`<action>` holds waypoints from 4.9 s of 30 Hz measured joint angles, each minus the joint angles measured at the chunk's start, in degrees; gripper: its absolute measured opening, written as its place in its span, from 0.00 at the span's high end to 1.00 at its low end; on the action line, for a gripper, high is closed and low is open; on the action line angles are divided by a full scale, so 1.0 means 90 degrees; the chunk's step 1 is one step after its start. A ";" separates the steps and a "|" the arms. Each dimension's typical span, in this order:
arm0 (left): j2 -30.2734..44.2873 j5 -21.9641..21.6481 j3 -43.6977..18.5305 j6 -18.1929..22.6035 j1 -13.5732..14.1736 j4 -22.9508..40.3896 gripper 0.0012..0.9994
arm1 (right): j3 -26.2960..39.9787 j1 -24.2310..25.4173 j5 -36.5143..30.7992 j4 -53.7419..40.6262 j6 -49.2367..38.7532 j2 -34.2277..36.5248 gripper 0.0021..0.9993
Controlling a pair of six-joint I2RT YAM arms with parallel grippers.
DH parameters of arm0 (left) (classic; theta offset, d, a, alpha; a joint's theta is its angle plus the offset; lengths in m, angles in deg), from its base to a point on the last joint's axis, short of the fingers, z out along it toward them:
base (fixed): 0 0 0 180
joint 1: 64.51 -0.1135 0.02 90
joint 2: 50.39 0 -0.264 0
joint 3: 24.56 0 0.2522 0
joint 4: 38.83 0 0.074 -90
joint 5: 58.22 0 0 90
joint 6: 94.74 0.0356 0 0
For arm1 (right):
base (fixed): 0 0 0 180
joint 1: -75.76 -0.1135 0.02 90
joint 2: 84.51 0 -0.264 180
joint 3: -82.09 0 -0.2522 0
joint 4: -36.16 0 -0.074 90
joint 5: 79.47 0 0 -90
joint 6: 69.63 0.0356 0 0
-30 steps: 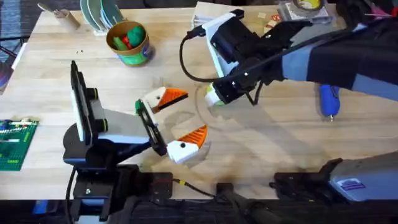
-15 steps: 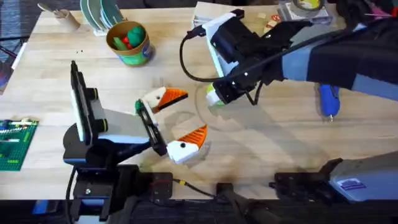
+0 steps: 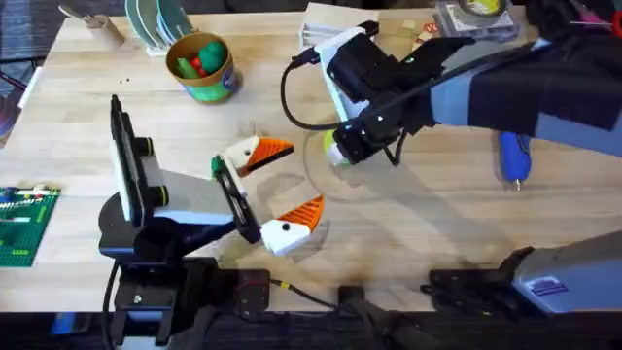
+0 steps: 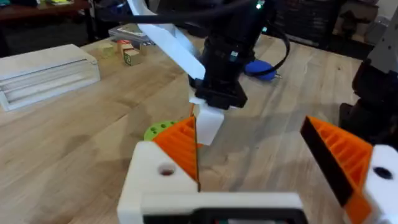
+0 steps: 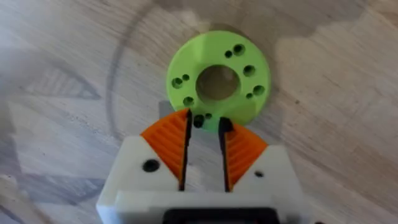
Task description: Pick up the gripper from the table and insert it into the empty holder that is missing its gripper. Then pick up a screw, insert it into the mounting hole, and use the screwdriver to tighten it. Finally, clean up the table by picking up the vegetable and placing it into the bucket.
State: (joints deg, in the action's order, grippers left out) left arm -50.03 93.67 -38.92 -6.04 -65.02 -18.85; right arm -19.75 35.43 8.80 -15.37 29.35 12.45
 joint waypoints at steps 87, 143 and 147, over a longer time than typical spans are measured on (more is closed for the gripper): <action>0.0000 0.0000 0.0000 0.0000 0.0000 0.0000 0.01 | 0.0185 -0.0005 -0.0134 0.0105 -0.0050 0.0163 0.73; 0.0000 0.0002 0.0000 0.0000 0.0000 0.0000 0.01 | 0.4849 -0.0603 0.0428 -0.2799 -0.1009 0.0053 1.00; 0.0000 0.0002 0.0000 0.0000 0.0000 0.0000 0.01 | 0.5301 -0.0968 0.0529 -0.3022 -0.1007 0.0206 1.00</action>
State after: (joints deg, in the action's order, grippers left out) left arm -50.03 93.69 -38.92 -6.04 -65.02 -18.85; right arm 27.97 26.71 13.55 -42.57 20.29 14.31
